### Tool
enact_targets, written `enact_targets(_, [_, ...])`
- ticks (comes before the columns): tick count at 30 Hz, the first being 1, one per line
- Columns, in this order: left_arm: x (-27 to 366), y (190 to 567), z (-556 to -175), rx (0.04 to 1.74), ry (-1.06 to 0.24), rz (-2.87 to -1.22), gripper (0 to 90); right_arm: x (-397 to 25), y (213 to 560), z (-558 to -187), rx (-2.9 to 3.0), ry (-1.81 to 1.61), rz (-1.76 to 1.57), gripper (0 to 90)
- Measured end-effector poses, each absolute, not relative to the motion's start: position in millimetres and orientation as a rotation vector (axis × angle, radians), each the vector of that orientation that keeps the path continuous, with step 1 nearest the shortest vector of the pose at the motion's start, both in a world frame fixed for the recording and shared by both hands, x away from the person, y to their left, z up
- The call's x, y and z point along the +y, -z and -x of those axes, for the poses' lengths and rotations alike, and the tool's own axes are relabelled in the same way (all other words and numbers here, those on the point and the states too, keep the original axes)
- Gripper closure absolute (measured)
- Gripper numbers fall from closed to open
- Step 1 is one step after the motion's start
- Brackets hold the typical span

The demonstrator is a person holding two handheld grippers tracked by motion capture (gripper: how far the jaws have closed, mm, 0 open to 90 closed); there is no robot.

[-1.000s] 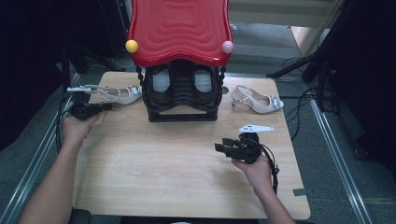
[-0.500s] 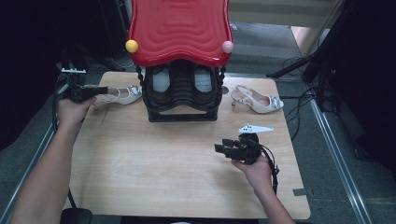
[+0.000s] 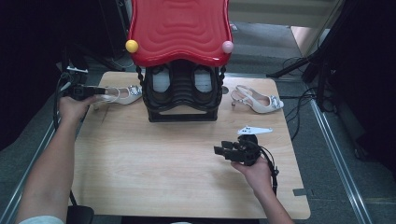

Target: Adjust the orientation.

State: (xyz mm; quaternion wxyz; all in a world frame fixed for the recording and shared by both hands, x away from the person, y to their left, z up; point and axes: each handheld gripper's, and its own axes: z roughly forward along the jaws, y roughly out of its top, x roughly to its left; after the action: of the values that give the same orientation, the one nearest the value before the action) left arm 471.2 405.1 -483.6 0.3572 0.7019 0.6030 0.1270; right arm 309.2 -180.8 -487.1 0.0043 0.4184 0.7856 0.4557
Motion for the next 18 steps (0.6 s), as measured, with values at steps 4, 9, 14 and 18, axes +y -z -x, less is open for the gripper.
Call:
enact_targets(4, [407.0,491.2,-468.9,1.568,-0.298,-1.761,90.0,-180.5,487.9,-308.5,2.463,-1.421,-1.313,52.8])
enact_targets(9, [398.6,496.9,-465.2,1.554,-0.226,-1.76,90.0,-181.0,486.7,-308.6,2.458,-1.429,-1.311,52.5])
enact_targets(14, [391.3,501.6,-460.3,1.553,-0.162,-1.746,90.0,-181.4,486.7,-309.4,2.453,-1.433,-1.32,52.4])
enact_targets(18, [390.7,499.0,-457.7,1.547,-0.128,-1.714,90.0,-180.5,486.4,-309.3,2.452,-1.441,-1.313,52.4])
